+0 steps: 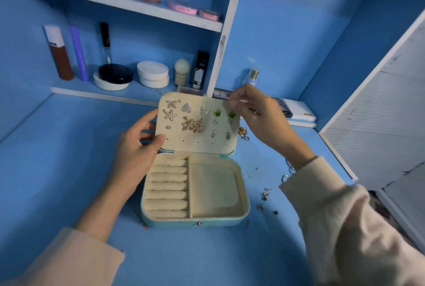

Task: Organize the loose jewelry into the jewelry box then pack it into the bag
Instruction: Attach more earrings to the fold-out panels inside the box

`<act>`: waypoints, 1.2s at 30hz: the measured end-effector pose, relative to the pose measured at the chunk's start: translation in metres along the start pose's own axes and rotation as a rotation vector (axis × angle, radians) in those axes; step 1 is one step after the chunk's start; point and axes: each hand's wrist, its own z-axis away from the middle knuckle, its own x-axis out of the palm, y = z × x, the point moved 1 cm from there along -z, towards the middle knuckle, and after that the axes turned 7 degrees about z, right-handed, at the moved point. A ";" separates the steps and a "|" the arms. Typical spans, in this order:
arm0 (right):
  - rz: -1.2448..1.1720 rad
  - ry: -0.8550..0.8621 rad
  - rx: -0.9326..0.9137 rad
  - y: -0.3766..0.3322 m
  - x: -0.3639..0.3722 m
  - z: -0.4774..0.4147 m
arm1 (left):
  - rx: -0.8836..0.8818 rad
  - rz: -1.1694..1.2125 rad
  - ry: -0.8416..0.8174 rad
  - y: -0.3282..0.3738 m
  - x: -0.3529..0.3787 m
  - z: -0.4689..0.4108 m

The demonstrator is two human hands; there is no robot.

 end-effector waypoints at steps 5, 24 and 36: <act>0.014 -0.070 -0.040 -0.004 -0.006 -0.001 | 0.162 -0.216 0.179 0.026 0.004 0.026; -0.104 -0.077 -0.035 -0.027 -0.031 0.081 | -0.811 1.303 -0.002 0.052 0.095 0.087; -0.055 -0.215 0.124 0.002 -0.027 0.048 | -0.738 1.184 0.051 0.044 0.098 0.105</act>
